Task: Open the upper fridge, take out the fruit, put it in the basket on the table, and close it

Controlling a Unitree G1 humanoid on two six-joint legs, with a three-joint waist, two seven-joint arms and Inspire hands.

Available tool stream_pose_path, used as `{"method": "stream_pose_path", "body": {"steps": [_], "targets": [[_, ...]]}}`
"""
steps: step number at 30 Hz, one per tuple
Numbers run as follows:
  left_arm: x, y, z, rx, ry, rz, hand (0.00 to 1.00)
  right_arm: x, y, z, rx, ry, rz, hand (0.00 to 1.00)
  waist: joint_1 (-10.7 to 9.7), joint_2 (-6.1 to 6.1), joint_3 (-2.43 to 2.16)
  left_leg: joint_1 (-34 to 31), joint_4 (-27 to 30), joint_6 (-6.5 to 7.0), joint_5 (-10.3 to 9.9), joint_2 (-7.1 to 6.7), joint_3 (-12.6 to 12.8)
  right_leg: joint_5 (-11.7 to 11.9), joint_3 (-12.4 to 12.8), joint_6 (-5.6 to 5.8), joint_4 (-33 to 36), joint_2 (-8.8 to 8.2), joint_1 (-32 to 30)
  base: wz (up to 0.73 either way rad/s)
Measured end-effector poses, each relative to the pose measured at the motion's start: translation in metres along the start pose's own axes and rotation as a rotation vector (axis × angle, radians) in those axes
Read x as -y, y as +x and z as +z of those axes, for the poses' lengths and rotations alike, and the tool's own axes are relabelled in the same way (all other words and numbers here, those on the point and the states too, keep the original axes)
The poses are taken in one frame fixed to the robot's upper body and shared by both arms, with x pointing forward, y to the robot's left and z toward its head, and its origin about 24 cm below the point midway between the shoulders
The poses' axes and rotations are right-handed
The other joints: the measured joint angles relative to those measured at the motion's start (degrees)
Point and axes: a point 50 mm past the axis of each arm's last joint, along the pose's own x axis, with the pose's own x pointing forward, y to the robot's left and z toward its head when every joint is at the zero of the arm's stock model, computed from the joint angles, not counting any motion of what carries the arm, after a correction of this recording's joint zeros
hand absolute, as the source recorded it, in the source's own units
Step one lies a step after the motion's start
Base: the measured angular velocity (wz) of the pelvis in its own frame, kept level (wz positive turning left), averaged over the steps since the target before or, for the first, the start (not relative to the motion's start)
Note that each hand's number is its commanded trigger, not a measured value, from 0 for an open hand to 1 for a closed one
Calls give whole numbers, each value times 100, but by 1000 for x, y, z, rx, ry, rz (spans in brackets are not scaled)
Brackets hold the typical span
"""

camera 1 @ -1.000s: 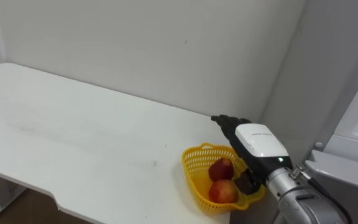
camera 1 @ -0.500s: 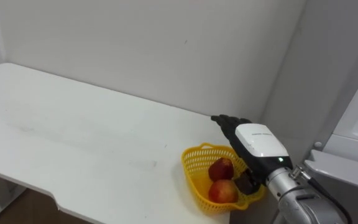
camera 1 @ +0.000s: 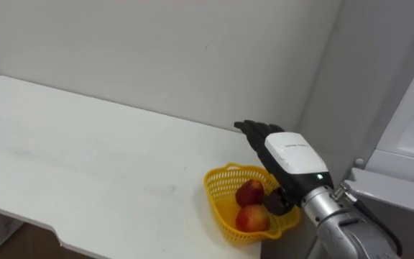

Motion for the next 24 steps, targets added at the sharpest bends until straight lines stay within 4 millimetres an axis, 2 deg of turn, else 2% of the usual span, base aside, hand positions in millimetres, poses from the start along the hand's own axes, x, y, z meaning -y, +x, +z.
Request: {"method": "stream_pose_path", "body": {"steps": [4,5,7,10,11,14,16,22,24], "targets": [[2,0,-1,-2,0,3,0,13,0,21,96,25,-64,0,-51,113,-25,101,-8,10,8,3,101,2,97,5,1,0,34,-10],[3,0,-2,-2,-1,5,0,17,-1,27,128,29,-83,0,-99,178,-14,111,-18,11,8,5,135,4,135,8,2,1,35,-12],[5,0,-3,-1,-3,16,0,24,-3,34,158,48,-127,0,-199,211,-15,102,-47,17,9,6,148,8,146,15,3,1,30,-4],[13,1,0,8,-21,30,0,28,-19,43,180,158,-187,0,-374,273,-103,114,-94,27,16,8,206,12,213,20,14,4,-4,-9],[15,1,1,10,-25,29,0,29,-21,45,182,180,-197,0,-402,286,-109,119,-96,29,18,10,223,12,228,21,15,5,-5,-16],[22,2,5,25,-28,24,0,34,-38,51,184,272,-245,0,-549,362,-91,203,-135,31,19,26,312,26,319,24,11,17,9,-17],[26,2,4,23,-24,17,0,35,-48,55,193,306,-253,0,-630,406,-96,241,-157,32,19,38,360,26,386,24,12,33,26,-18],[28,2,7,45,-26,30,0,25,-74,62,171,413,-240,0,-837,531,-92,307,-252,15,7,111,637,60,604,-14,32,105,-23,-19],[28,2,7,48,-26,39,0,21,-81,61,151,422,-223,0,-929,565,-77,301,-246,15,9,112,673,62,632,-17,81,101,-61,-10]]}}
